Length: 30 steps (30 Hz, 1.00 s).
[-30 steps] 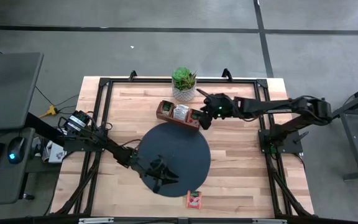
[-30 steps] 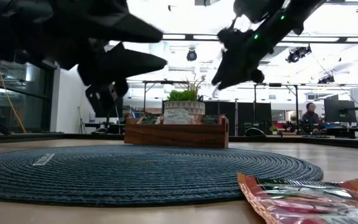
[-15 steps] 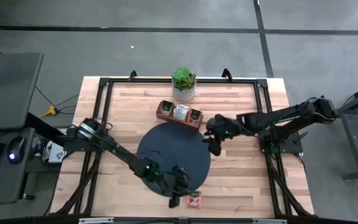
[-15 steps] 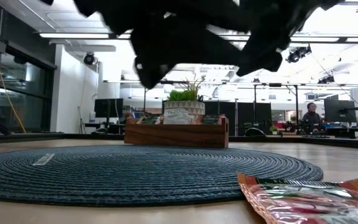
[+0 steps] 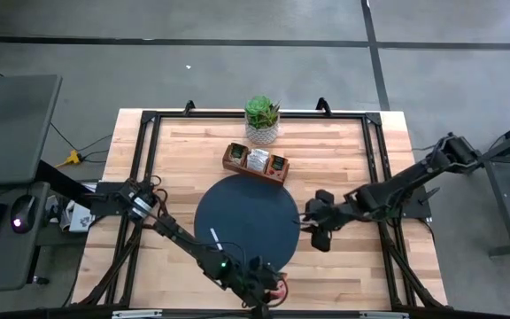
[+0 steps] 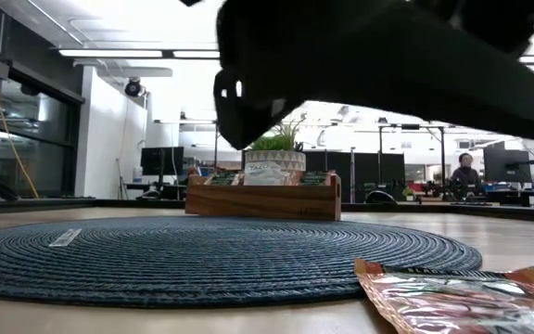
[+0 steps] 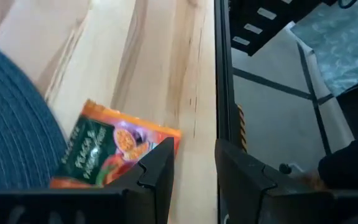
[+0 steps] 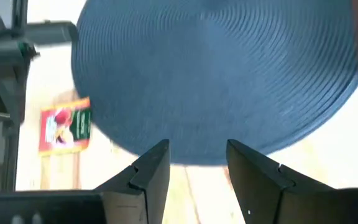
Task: Pick & Place Tea
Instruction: Put the orange tea bag into the right section of the wooden organizer
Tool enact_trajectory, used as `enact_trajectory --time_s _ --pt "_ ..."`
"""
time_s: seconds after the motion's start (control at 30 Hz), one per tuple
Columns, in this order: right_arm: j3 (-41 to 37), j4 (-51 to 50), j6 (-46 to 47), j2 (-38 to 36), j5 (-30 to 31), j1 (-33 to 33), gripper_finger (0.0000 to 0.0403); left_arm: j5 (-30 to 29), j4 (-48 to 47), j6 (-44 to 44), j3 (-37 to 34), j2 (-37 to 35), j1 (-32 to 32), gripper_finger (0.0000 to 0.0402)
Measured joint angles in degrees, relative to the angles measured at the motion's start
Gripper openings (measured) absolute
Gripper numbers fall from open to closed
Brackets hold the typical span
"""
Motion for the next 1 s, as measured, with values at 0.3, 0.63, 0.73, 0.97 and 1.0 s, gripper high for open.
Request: enact_trajectory --time_s 0.3,0.63,0.73,0.97,1.0 --pt "-6.94 10.35 8.98 0.04 1.22 6.74 0.0154 -2.85 -3.41 -4.42 0.62 0.24 -0.62 0.0114" --pt "-7.01 13.90 9.91 0.02 4.55 9.18 0.0154 -2.75 -7.09 -5.15 0.62 0.24 -0.21 0.0114" --pt "-7.01 14.49 9.91 0.02 4.60 9.16 0.0154 -2.90 -7.28 -4.55 0.62 0.24 -0.10 0.0114" --pt "-7.01 14.42 9.89 0.02 5.66 9.16 0.0154 -2.45 -7.94 -3.81 0.62 0.24 -0.23 0.0114" --pt "-7.01 14.44 9.89 0.02 5.72 9.16 0.0154 -2.26 -8.20 -3.81 0.62 0.24 -0.23 0.0114"
